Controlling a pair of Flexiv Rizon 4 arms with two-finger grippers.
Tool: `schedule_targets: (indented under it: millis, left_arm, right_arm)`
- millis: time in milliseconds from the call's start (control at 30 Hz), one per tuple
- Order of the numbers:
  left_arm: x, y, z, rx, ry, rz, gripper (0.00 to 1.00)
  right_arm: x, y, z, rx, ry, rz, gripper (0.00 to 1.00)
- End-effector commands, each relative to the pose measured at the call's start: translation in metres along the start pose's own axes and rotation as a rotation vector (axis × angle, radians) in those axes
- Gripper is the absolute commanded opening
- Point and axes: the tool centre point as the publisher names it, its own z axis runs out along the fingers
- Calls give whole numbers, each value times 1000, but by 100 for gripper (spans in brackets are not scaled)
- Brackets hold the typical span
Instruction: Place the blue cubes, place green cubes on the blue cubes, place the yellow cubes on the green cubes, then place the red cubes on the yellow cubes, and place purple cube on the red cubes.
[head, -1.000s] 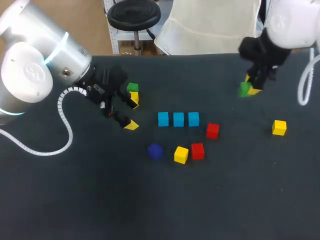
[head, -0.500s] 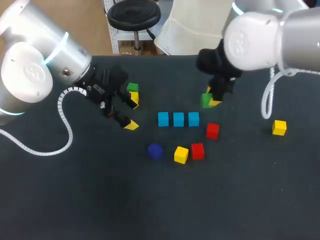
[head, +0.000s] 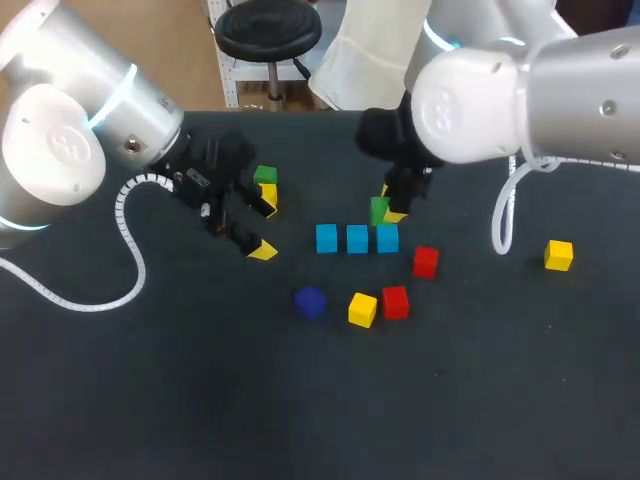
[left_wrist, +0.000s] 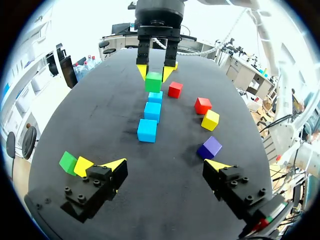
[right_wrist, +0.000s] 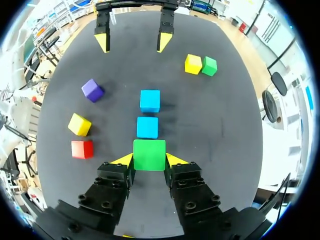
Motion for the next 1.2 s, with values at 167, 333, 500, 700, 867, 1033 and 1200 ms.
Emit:
schedule_targets:
  millis: [167,333,500,700,867,1033,1200]
  left_arm:
    - [1,0,0,1,-3,3,100]
    - [1,0,0,1,-3,3,100]
    - [1,0,0,1,-3,3,100]
    - [1,0,0,1,-3,3,100]
    - [1,0,0,1,-3,3,100]
    - [1,0,0,1,-3,3,100]
    - [1,0,0,1,-3,3,100]
  right_arm:
    - [-5,12,8,6,-1,21,0]
    - [-6,13,15,-9,1,25,0]
    - [-5,12,20,-19,2,33,0]
    - [-4,9,22,-22,5,39,0]
    - [-3,6,21,-21,5,43,0]
    - [-4,5,22,-20,4,45,0]
    - [-4,4,21,-19,2,44,0]
